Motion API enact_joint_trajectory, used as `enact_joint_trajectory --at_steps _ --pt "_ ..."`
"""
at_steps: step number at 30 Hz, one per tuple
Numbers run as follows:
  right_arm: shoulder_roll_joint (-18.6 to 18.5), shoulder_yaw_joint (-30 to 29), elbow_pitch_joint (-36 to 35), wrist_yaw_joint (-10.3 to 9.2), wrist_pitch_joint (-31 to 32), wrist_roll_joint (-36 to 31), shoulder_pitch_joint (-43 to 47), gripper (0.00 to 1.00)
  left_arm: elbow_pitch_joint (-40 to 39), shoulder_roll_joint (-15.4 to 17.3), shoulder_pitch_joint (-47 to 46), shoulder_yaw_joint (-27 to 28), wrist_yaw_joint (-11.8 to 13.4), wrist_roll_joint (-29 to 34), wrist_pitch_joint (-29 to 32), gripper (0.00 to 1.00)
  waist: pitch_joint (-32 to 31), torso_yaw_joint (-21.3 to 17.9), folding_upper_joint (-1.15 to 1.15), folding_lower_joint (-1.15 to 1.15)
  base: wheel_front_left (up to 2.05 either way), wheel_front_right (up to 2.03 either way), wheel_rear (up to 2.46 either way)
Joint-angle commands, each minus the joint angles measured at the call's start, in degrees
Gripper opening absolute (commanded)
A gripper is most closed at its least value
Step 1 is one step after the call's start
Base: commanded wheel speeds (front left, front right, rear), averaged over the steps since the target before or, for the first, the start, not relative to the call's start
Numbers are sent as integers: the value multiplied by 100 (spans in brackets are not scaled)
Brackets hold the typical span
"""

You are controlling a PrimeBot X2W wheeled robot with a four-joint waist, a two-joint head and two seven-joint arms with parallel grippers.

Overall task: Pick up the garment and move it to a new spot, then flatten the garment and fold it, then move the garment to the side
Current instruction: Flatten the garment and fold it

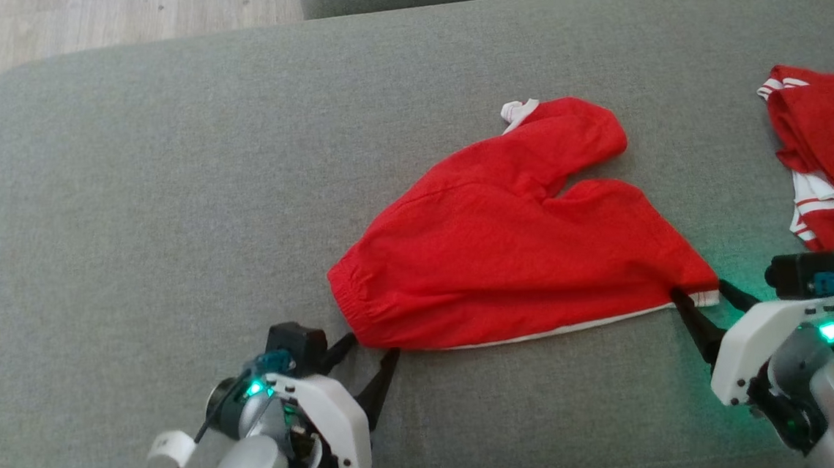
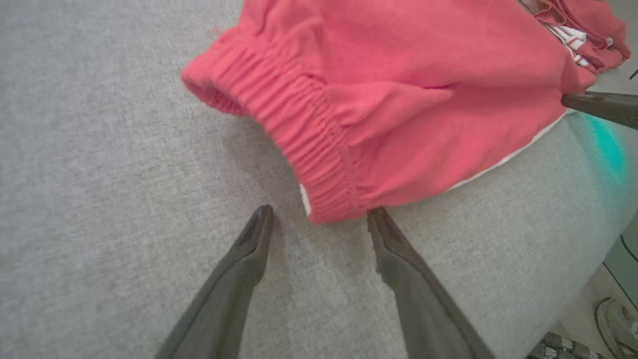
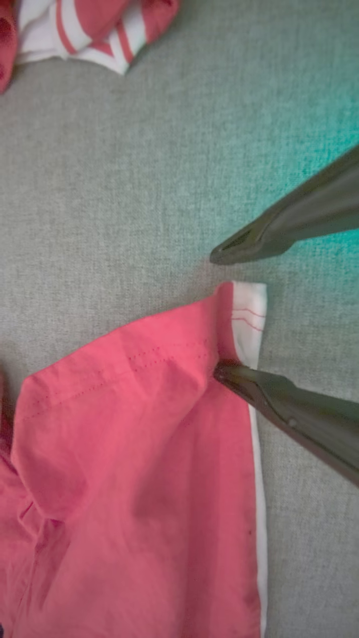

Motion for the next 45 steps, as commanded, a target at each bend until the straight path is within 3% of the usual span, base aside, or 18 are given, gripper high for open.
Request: enact_joint_trajectory --at_steps 1,3,5,6,7,8,9,16,21,27,31,35,36,38,39,45 --pt "-123 150 -67 39 -44 55 -131 100 -92 75 -287 126 -33 -43 -94 100 13 -2 0 0 0 0 0" --pt "-136 237 -14 39 -69 109 -161 97 -22 77 -349 44 -33 -93 -163 100 30 -1 0 0 0 0 0" --pt "-141 332 30 39 -89 184 -184 73 42 93 -403 -58 -33 -153 -190 100 38 0 0 0 0 0 0" --pt "-143 371 48 39 -103 222 -194 56 65 95 -424 -99 -33 -186 -213 78 39 0 0 0 0 0 0" --pt "-148 408 64 39 -116 257 -203 36 83 96 -443 -142 -34 -224 -232 45 37 0 0 0 0 0 0" --pt "-155 443 79 39 -133 290 -210 15 91 106 -467 -187 -34 -242 -271 18 32 2 0 0 0 0 0" --pt "-165 475 94 39 -155 321 -216 0 100 112 -484 -218 -34 -264 -318 0 21 4 0 0 0 0 0" --pt "-276 637 -74 39 -453 618 -115 0 5 252 -413 -295 -34 -545 -514 0 -187 11 0 0 0 0 0" --pt "-463 641 -783 39 -648 1129 -15 0 -647 521 -403 -206 -34 -787 -570 0 -285 5 0 0 0 0 0" --pt "-864 681 -1739 39 -582 1790 -395 0 -1547 1037 -1047 22 -34 -1055 -172 0 -65 -57 0 0 0 0 0" --pt "-1010 817 -1837 39 -419 1907 -720 0 -1603 1414 -1386 168 -24 -1157 174 0 106 -163 0 0 0 0 0" --pt "-1000 924 -1713 39 -443 1983 -769 0 -1645 1565 -1226 168 -6 -1293 373 0 140 -193 0 0 0 0 0" --pt "-994 945 -1683 39 -474 2002 -750 0 -1676 1579 -1145 152 18 -1304 396 9 137 -194 0 0 0 0 0" --pt "-988 970 -1618 39 -548 2036 -688 0 -1760 1604 -962 71 57 -1291 452 55 123 -184 0 0 0 0 0" --pt "-985 976 -1585 39 -588 2053 -647 0 -1806 1606 -857 2 63 -1287 505 100 113 -174 0 0 0 0 0" --pt "-932 1027 -1452 39 -731 2096 -459 0 -2058 1548 -371 -410 108 -1175 678 100 104 -125 0 0 0 0 0"
